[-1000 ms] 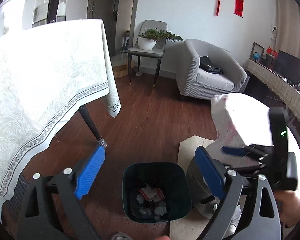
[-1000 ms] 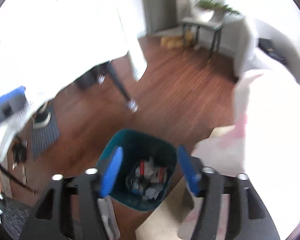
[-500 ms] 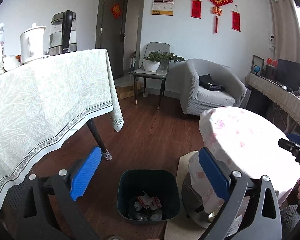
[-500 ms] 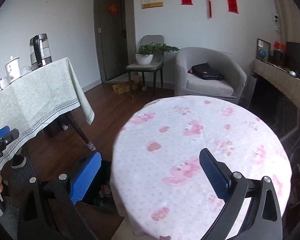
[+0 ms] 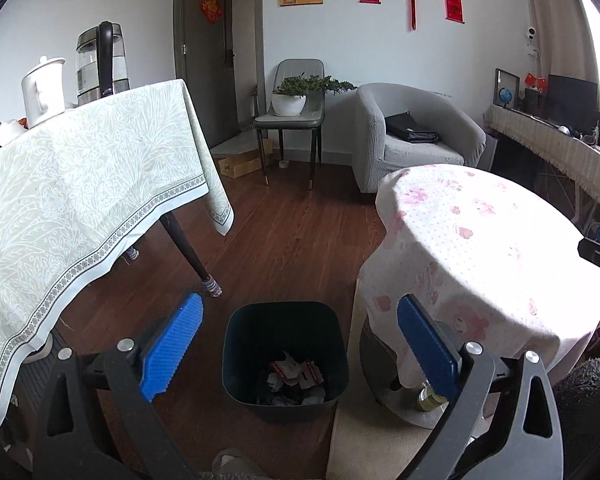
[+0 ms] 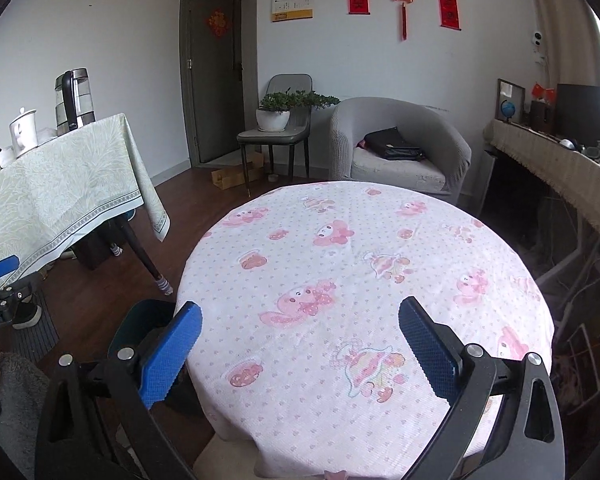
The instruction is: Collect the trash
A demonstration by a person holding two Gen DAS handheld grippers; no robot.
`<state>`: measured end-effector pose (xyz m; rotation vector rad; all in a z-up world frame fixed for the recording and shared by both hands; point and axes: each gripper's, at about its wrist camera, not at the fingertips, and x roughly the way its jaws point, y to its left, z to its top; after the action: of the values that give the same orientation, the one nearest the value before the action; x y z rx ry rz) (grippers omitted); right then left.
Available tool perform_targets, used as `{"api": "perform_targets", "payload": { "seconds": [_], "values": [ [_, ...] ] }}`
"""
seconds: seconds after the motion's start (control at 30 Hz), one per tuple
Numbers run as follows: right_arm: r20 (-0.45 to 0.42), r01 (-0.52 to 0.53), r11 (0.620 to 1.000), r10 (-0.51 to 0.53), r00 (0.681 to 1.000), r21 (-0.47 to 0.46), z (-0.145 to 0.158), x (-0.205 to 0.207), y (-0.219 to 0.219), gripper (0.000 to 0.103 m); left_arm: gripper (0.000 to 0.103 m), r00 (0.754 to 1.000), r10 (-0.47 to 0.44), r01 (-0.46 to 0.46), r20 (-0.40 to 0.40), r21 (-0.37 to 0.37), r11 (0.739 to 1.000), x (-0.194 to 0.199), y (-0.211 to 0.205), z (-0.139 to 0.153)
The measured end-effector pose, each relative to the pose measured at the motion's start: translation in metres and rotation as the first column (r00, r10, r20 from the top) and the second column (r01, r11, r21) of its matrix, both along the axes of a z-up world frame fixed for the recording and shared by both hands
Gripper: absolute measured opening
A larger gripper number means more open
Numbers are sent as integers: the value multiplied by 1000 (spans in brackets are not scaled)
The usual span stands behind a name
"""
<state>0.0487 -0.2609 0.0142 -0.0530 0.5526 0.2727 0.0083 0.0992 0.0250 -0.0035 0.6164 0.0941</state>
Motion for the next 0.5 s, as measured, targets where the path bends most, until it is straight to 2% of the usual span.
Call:
{"api": "perform_targets", "payload": {
  "seconds": [0.13,0.33,0.5],
  "values": [
    [-4,-18,1000,18,1000,14,-1,2,2,100,100,1000,-1,0,-9,-16,1000,1,5,-4],
    [6,-103,995,103,995,-8,0,-2,19,100,100,1000,-10,9,-17,-30,1000,0,9,-7],
    [-9,-117,993,117,993,-14,-1,0,25,100,100,1000,-7,7,-12,-34,999,-2,9,-7]
  ]
}}
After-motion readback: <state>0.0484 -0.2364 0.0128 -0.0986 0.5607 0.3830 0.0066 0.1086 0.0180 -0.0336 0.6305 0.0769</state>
